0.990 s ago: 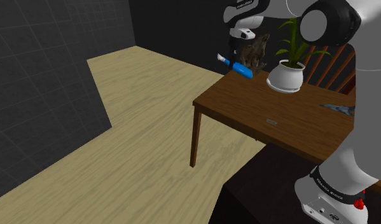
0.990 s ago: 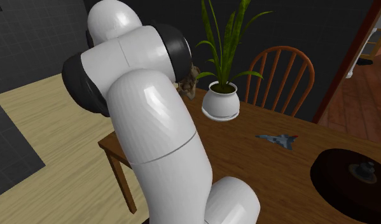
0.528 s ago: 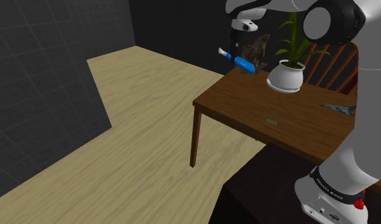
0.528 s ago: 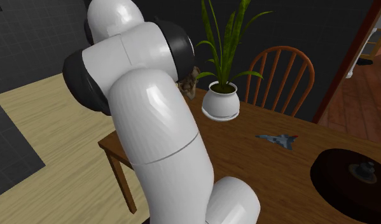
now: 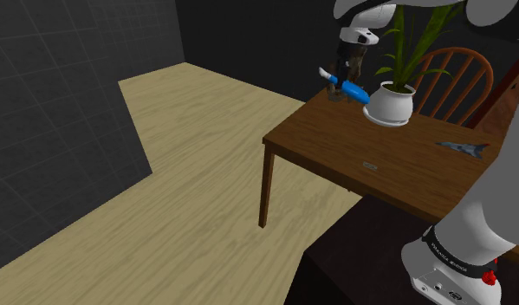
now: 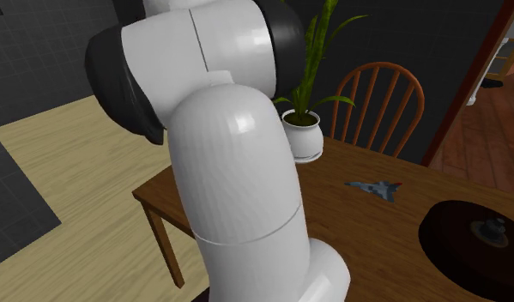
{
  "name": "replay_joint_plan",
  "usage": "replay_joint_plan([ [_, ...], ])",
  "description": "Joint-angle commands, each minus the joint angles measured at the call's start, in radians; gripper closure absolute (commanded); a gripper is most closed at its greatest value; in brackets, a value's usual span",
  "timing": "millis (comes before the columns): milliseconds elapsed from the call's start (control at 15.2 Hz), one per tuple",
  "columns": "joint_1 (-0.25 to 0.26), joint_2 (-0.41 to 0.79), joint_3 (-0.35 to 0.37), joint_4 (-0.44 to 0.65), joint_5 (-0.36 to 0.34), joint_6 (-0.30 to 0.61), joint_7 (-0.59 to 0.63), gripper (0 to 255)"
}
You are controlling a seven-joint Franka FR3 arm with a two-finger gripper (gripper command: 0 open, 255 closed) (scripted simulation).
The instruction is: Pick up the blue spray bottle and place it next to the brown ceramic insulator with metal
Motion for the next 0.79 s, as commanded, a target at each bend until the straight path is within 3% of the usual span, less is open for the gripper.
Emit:
replay_joint_plan([
  [0, -0.002, -0.058, -0.018, -0.078, -0.026, 0.027, -0.022, 255],
  [726, -0.065, -0.336, -0.112, -0.377, -0.198, 0.094, -0.121, 255],
])
